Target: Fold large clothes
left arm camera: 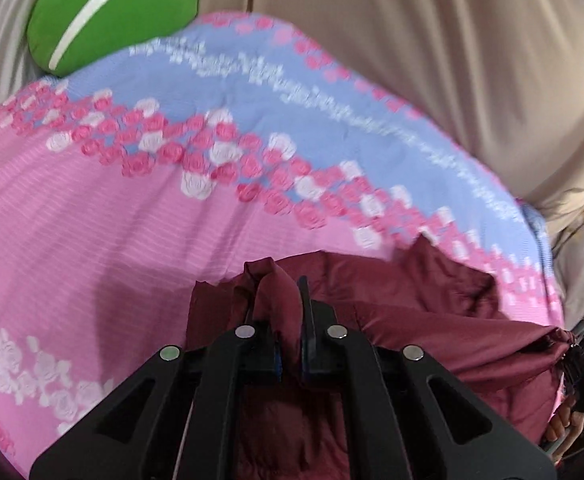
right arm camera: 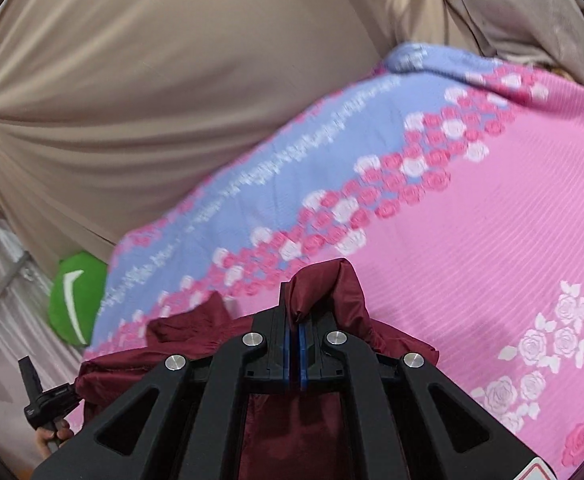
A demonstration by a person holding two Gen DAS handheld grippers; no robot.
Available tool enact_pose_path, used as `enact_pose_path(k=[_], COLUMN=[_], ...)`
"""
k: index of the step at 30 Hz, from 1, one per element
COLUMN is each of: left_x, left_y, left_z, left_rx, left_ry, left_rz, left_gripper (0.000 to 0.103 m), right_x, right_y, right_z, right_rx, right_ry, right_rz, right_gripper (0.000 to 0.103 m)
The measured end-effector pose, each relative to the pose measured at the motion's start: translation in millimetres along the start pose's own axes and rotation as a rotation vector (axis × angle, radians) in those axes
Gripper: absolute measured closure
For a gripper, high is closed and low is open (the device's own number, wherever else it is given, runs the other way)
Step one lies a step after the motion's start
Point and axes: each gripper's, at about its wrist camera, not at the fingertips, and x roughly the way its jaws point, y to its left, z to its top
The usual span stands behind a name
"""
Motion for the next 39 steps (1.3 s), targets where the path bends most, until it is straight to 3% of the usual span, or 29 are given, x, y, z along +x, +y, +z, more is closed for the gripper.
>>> enact_pose_path(k=[6,10,15,20,25,27,29,31,35,37,39], left_x=[42,55,60,60,35,0,-36,-78,-104,-91,-74], left_y=[4,-3,-9,-6,3,-3,-10,-24,-69,-101,-124], left_z=[-5,-7,-9,-9,-7,-7,-9,-13,-31,-49,-70], left_rx=[0.003,0.053,0.101,0.089,0.043,0.072,0.087,0.125,0.252,0.328,0.378], left_ry=[0.059,0.049,0.014,-0.001,-0.053,-0.13,-0.217,-0.282,-0.217,-0.106,-0.033], left_rz=[0.016,0.042,0.064,0.033,-0.027,-0.007,0.002,-0.04,-0.193,-0.278,-0.311], left_gripper=[0.097,0.096,0.096,0.095,0.084,0.07,0.037,0.035,0.035,0.035,0.035], right_x=[46,69,82,83,53,23,-19,-44,-50,-35,-20], right_y=[-19,-29,-28,-24,-28,-20,-4,16,88,120,148], right_z=[-10,-18,-21,-23,-11,-2,3,0,-39,-72,-108], right_rx=[0.027,0.031,0.005,-0.025,0.032,0.016,-0.016,-0.071,-0.281,-0.361,-0.431], right_ry=[0.101,0.166,0.195,0.183,0.116,0.052,-0.041,-0.058,0.063,0.167,0.255], right_rz=[-0.079,-0.121,-0.164,-0.181,-0.093,-0.08,-0.048,0.01,0.129,0.204,0.261], right_gripper=[0.1,0.101,0.102,0.102,0.087,0.073,0.064,0.064,0.064,0.064,0.066])
